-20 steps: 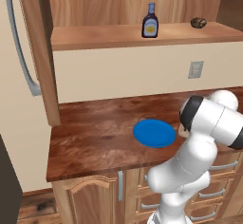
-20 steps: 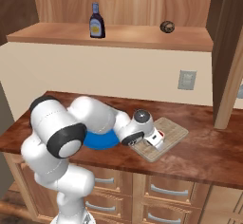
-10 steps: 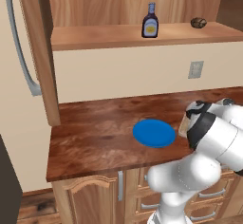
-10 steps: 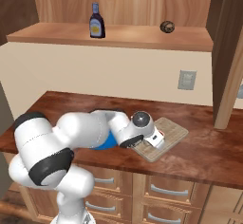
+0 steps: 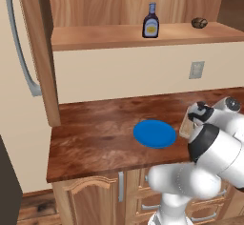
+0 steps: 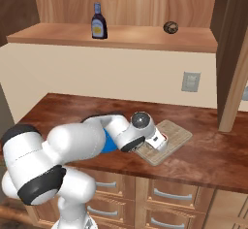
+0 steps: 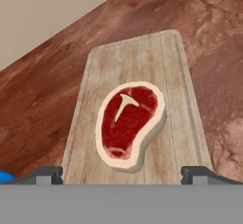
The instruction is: Pick the steak from the plate and place it on the cutting board. Then pick the condiment bottle from the cabinet and place it next to the cutting board.
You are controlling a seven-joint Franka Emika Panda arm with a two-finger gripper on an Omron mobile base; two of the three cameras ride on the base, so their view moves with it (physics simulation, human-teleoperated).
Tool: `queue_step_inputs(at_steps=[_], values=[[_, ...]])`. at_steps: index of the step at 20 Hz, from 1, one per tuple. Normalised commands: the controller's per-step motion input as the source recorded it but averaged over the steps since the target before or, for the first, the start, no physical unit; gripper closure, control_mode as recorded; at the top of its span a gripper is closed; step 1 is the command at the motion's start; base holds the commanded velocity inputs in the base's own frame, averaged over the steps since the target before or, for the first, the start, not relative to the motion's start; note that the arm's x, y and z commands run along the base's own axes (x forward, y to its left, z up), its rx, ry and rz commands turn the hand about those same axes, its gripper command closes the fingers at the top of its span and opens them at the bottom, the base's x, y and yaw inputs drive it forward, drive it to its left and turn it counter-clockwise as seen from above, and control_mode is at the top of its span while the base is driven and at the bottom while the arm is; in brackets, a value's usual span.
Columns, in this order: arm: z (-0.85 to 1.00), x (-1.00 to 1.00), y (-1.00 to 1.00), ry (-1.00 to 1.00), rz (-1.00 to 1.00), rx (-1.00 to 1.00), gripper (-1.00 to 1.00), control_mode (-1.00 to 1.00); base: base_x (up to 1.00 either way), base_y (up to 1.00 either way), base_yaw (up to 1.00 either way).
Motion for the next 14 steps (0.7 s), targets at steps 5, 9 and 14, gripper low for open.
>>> queue_step_inputs(at_steps=[5,9,14], values=[[0.39,-0.13,0.05,0.0,0.0,0.0,-1.0,-1.0,0.0,0.0,0.0],[0.37,-0.15,0.1,0.0,0.0,0.0,-1.0,-1.0,0.0,0.0,0.0],[0.33,-0.14,0.07,0.0,0.0,0.0,-1.0,-1.0,0.0,0.0,0.0]])
